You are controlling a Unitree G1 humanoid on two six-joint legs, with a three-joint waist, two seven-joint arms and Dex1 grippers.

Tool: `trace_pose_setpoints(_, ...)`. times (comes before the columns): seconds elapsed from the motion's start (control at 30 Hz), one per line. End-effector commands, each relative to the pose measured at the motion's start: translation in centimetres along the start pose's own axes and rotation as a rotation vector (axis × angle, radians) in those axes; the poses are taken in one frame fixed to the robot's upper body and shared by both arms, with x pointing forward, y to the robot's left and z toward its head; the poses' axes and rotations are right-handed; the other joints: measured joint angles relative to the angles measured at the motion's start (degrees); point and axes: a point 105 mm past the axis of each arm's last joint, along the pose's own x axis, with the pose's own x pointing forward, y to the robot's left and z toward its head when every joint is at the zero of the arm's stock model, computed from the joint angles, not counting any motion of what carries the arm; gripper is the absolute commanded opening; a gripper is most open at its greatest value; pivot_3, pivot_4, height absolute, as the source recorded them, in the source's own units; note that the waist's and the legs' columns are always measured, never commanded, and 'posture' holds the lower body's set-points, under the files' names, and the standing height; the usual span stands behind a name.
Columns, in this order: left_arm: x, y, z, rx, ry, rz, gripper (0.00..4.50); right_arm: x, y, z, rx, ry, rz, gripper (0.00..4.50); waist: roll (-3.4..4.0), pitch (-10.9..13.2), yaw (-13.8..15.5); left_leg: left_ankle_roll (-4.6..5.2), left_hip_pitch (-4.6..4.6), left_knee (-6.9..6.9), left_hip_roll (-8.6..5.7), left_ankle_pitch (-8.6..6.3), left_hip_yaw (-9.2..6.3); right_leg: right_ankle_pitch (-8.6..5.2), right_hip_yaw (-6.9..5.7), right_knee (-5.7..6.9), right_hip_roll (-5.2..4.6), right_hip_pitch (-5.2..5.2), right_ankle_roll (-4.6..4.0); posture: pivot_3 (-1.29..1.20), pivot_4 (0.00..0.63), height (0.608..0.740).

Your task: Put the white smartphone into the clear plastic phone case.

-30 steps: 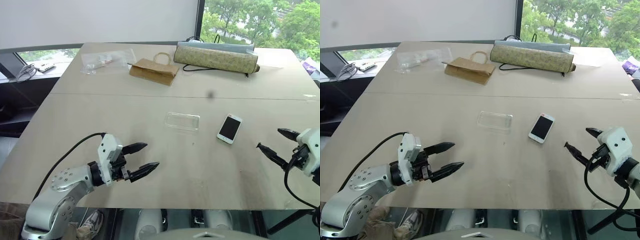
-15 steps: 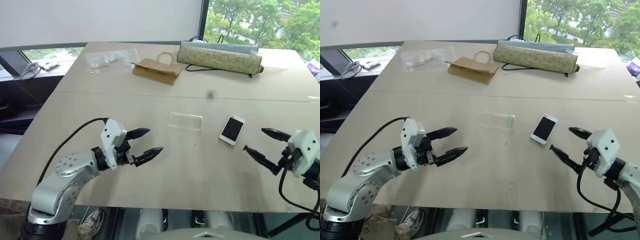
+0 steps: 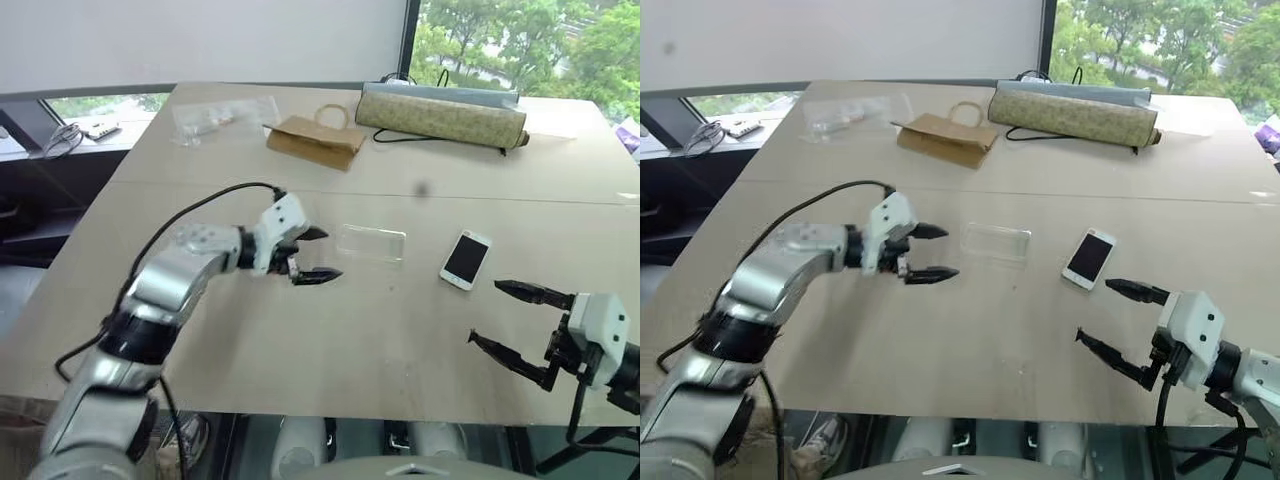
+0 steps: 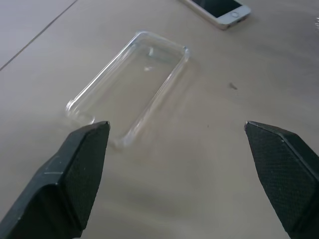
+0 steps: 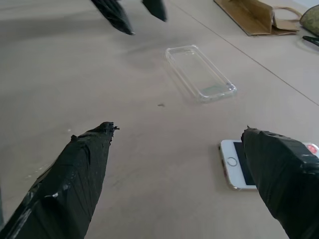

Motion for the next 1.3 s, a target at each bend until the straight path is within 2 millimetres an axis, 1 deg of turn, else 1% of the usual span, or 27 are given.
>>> trace_pose_setpoints(0.03, 1.5, 1.3, -0.6, 0.084, 0.06, -0.085, 4.48, -0.1, 0.5, 1.0, -0.053, -0.019, -0.027, 4.49, -0.02, 0.01, -0.12, 0.0, 0.02, 0.01, -0.09, 0.0, -0.15, 0.0, 0.04, 0.01, 0.01, 0.01, 0.01, 0.0, 0.15, 0.74)
trace_pose_setpoints(0.1, 2.6, 2.0, -0.7, 0.113, 0.077, -0.103, 4.48, -0.2, 0.8, 1.0, -0.054, -0.018, -0.047, 4.49, -0.06, 0.03, -0.12, 0.0, 0.01, 0.01, -0.14, 0.0, -0.25, 0.0, 0.09, 0.02, 0.02, 0.02, 0.01, 0.0, 0.15, 0.74)
trace_pose_setpoints(0.13, 3.2, 2.2, -0.9, 0.119, 0.087, -0.114, 3.97, -0.3, 0.9, 1.1, -0.056, -0.017, -0.06, 4.5, -0.07, 0.04, -0.15, 0.0, -0.02, 0.04, -0.14, 0.0, -0.3, 0.0, 0.06, 0.01, 0.02, 0.01, 0.01, 0.0, 0.15, 0.74)
trace_pose_setpoints(0.17, 3.6, 2.3, -1.2, 0.126, 0.1, -0.125, 3.77, -0.3, 0.9, 1.1, -0.058, -0.016, -0.071, 4.5, -0.08, 0.04, -0.15, 0.0, -0.03, 0.05, -0.14, 0.0, -0.33, 0.0, 0.07, 0.01, 0.02, 0.01, 0.02, 0.0, 0.15, 0.74)
trace_pose_setpoints(0.2, 4.1, 2.5, -1.5, 0.146, 0.117, -0.129, 3.19, -0.3, 1.1, 1.1, -0.057, -0.016, -0.079, 4.5, -0.1, 0.06, -0.28, 0.0, -0.03, 0.09, -0.15, 0.0, -0.39, 0.0, 0.07, 0.02, 0.02, 0.02, 0.02, 0.0, 0.15, 0.74)
trace_pose_setpoints(0.23, 4.4, 2.6, -1.8, 0.16, 0.13, -0.132, 2.78, -0.3, 1.2, 1.1, -0.057, -0.017, -0.085, 4.5, -0.11, 0.06, -0.31, 0.01, -0.02, 0.1, -0.16, -0.01, -0.45, 0.01, 0.13, 0.02, 0.05, 0.01, 0.02, 0.0, 0.15, 0.74)
trace_pose_setpoints(0.27, 4.7, 2.7, -2.0, 0.163, 0.138, -0.136, 2.27, -0.3, 1.3, 1.2, -0.056, -0.017, -0.09, 4.5, -0.11, 0.06, -0.24, 0.01, -0.02, 0.12, -0.17, -0.01, -0.51, 0.01, 0.15, 0.03, 0.07, 0.01, 0.02, 0.0, 0.15, 0.74)
trace_pose_setpoints(0.3, 5.0, 2.7, -2.2, 0.162, 0.141, -0.14, 1.98, -0.2, 1.5, 1.2, -0.055, -0.017, -0.094, 4.5, -0.13, 0.05, -0.16, 0.01, -0.03, 0.12, -0.18, -0.01, -0.56, 0.01, 0.14, 0.02, 0.08, 0.01, 0.02, 0.0, 0.15, 0.74)
trace_pose_setpoints(0.37, 5.4, 2.9, -2.5, 0.169, 0.161, -0.146, 0.96, -0.2, 1.7, 1.2, -0.053, -0.016, -0.105, 4.5, -0.12, 0.03, -0.16, 0.01, -0.03, 0.15, -0.18, -0.01, -0.63, 0.0, 0.09, 0.04, 0.08, 0.05, 0.02, 0.0, 0.15, 0.74)
trace_pose_setpoints(0.43, 5.6, 2.9, -2.8, 0.171, 0.173, -0.151, 0.13, -0.2, 1.8, 1.2, -0.051, -0.014, -0.113, 4.5, -0.13, 0.01, -0.16, 0.01, -0.03, 0.16, -0.18, -0.01, -0.64, 0.0, 0.09, 0.04, 0.06, 0.06, 0.02, 0.0, 0.15, 0.74)
trace_pose_setpoints(0.47, 5.6, 2.9, -2.9, 0.168, 0.175, -0.151, 0.02, -0.3, 1.9, 1.2, -0.049, -0.011, -0.116, 4.5, -0.14, 0.0, -0.16, 0.01, -0.03, 0.2, -0.18, -0.01, -0.66, 0.0, 0.08, 0.05, 0.06, 0.08, 0.02, 0.0, 0.15, 0.74)
trace_pose_setpoints(0.57, 5.2, 2.9, -3.1, 0.169, 0.166, -0.162, 0.02, -0.2, 2.1, 1.1, -0.045, -0.006, -0.117, 4.5, -0.14, -0.01, -0.19, 0.03, 0.0, 0.34, -0.13, -0.02, -0.79, 0.0, -0.03, 0.05, 0.03, 0.21, 0.01, 0.0, 0.15, 0.74)
trace_pose_setpoints(0.73, 3.1, 1.5, -3.3, 0.146, 0.115, -0.205, 0.02, 0.1, 2.1, 0.8, -0.044, 0.0, -0.118, 4.5, -0.13, -0.01, -1.02, 0.03, 0.07, 0.4, -0.1, -0.03, -1.09, -0.06, 0.09, 0.07, 0.12, 0.27, -0.08, 0.0, 0.15, 0.74)
trace_pose_setpoints(0.8, 2.0, 0.0, -3.4, 0.131, 0.093, -0.227, 0.02, 0.4, 2.0, 0.6, -0.038, 0.001, -0.116, 4.5, -0.11, -0.02, -1.68, 0.02, 0.08, 0.4, -0.1, -0.04, -1.22, -0.02, 0.16, 0.1, 0.17, 0.26, -0.01, 0.0, 0.15, 0.74)
trace_pose_setpoints(0.87, 1.0, -1.8, -3.5, 0.114, 0.086, -0.245, 0.02, 0.6, 2.0, 0.4, -0.029, 0.005, -0.114, 4.5, -0.09, -0.03, -1.51, -0.04, 0.08, 0.39, -0.15, -0.07, -1.48, -0.05, 0.24, 0.14, 0.21, 0.24, -0.06, 0.0, 0.15, 0.74)
trace_pose_setpoints(1.0, -0.2, -4.8, -3.9, 0.115, 0.1, -0.262, 0.02, 1.1, 1.9, 0.0, -0.007, 0.009, -0.098, 4.5, -0.07, -0.03, -1.6, -0.16, 0.09, 0.4, -0.14, -0.13, -1.59, -0.06, 0.41, 0.13, 0.2, 0.2, -0.06, 0.0, 0.15, 0.74)
trace_pose_setpoints(1.03, -0.3, -5.2, -4.1, 0.122, 0.108, -0.252, 0.02, 1.2, 1.8, 0.0, -0.005, 0.01, -0.096, 4.5, -0.07, -0.03, -1.33, -0.16, 0.08, 0.42, -0.15, -0.13, -1.61, -0.06, 0.37, 0.14, 0.21, 0.2, -0.07, 0.0, 0.15, 0.74)
trace_pose_setpoints(1.13, -0.2, -5.6, -4.7, 0.16, 0.145, -0.207, 0.02, 1.5, 1.7, -0.1, -0.011, 0.012, -0.087, 4.5, -0.07, -0.03, -0.24, -0.16, 0.08, 0.48, -0.18, -0.14, -1.66, -0.16, 0.29, 0.13, 0.21, 0.24, -0.2, 0.0, 0.15, 0.74)
trace_pose_setpoints(1.3, 0.8, -5.3, -4.3, 0.156, 0.13, -0.156, 0.02, 1.6, 1.5, -0.2, -0.011, 0.016, -0.079, 4.5, -0.06, -0.04, 0.08, -0.14, 0.07, 0.57, -0.22, -0.16, -1.73, -0.18, 0.23, 0.13, 0.15, 0.3, -0.23, 0.0, 0.15, 0.74)
